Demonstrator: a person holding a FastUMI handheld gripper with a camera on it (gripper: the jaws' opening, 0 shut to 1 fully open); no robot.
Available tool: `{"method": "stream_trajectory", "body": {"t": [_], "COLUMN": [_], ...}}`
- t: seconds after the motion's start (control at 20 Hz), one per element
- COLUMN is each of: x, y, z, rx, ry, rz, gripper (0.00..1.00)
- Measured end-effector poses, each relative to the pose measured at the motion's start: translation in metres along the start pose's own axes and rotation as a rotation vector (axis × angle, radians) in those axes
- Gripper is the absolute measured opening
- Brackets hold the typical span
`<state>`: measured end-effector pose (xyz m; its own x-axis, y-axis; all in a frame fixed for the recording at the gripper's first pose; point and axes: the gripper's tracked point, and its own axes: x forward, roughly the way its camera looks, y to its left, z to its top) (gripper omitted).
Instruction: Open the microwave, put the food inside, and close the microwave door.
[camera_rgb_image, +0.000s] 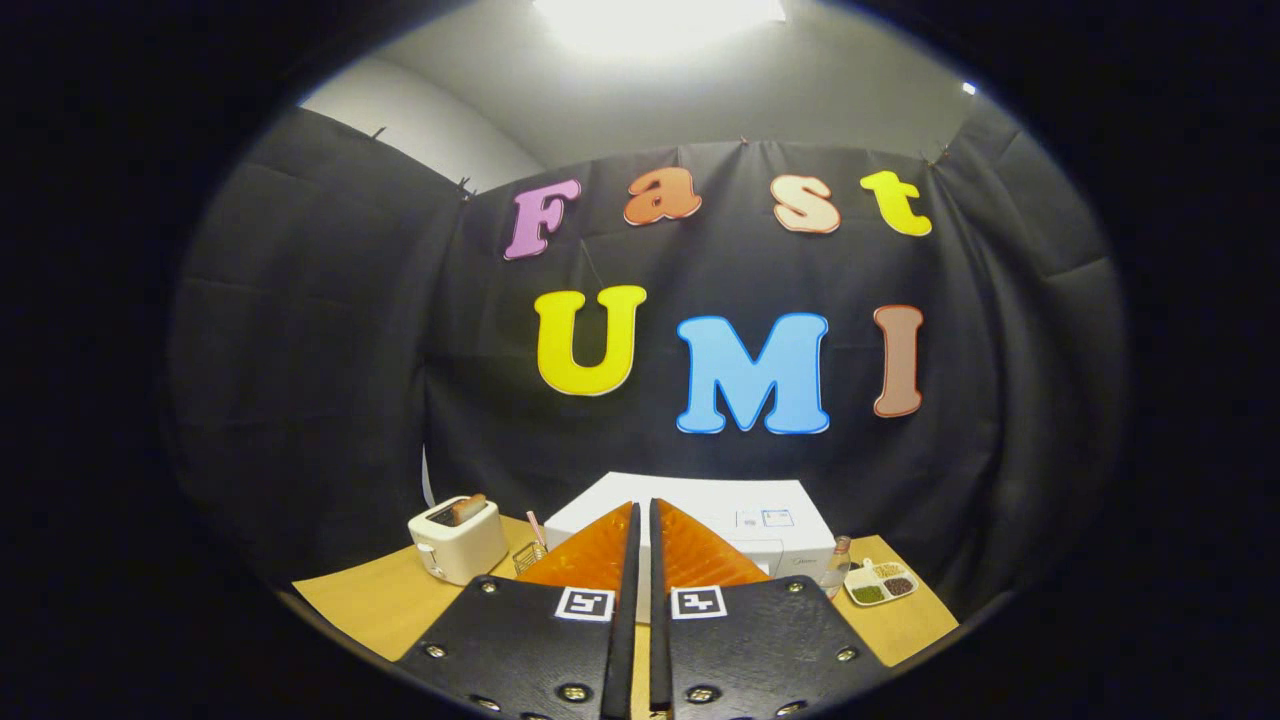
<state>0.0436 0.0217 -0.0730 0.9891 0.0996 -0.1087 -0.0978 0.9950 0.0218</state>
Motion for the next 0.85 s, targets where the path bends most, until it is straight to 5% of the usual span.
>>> {"method": "stream_trajectory", "body": {"t": [0.3, 0.45, 0.65, 0.85], "x": [0.005, 0.008, 0.008, 0.008], "y": [-0.004, -0.015, -0.020, -0.003], "z": [0.018, -0.001, -0.003, -0.012], "rx": [0.033, -0.009, -0.100, -0.072], "ry": [-0.008, 0.032, -0.015, 0.007], "rz": [-0.028, -0.097, -0.130, -0.050], "gripper": [0.10, 0.94, 0.96, 0.96]}}
